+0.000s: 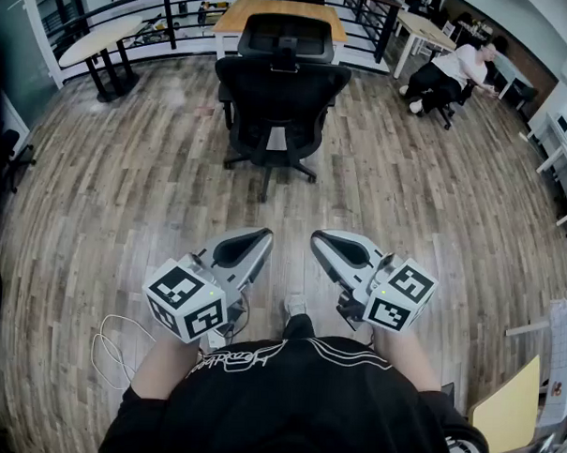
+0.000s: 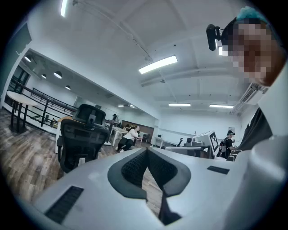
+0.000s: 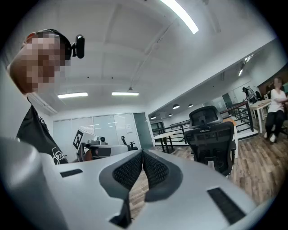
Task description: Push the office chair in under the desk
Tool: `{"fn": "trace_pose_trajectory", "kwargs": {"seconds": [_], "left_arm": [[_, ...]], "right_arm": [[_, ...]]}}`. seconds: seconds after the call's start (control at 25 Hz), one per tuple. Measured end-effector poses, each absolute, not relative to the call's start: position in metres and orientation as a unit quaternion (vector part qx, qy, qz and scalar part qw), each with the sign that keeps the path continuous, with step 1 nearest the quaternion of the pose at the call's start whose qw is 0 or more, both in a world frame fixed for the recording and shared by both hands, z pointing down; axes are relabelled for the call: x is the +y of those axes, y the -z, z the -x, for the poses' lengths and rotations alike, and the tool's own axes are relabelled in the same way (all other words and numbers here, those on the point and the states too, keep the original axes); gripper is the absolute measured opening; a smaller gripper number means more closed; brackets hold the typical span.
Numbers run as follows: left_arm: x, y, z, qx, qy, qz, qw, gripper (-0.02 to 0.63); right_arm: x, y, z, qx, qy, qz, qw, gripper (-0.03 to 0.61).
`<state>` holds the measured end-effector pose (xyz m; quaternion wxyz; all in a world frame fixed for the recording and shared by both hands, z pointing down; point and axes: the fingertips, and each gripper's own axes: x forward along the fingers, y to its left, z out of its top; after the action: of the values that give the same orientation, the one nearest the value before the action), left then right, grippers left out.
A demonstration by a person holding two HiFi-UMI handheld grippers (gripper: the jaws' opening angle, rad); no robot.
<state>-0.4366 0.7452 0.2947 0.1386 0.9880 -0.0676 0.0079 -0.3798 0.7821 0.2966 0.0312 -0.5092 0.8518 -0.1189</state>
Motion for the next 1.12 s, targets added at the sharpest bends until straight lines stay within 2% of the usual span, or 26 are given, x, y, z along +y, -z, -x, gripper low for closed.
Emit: {"fn": "trace_pose_trajectory", "kwargs": {"seconds": [0.56,1.12], "left_arm": [[0.712,-0.3,0.405,-0.068,-0.012,-0.99,0.122,0.008],[0.581,-0.324,0.281,-0.086,-0.026,-0.984,0.157,0.008]], "right_arm": [[0.739,-0.305,0.346,0.848,0.134,0.512,0.039,0.044],[0.611,-0.324,0.213,0.835,0.145,0.531,0.028,0.044]]}}
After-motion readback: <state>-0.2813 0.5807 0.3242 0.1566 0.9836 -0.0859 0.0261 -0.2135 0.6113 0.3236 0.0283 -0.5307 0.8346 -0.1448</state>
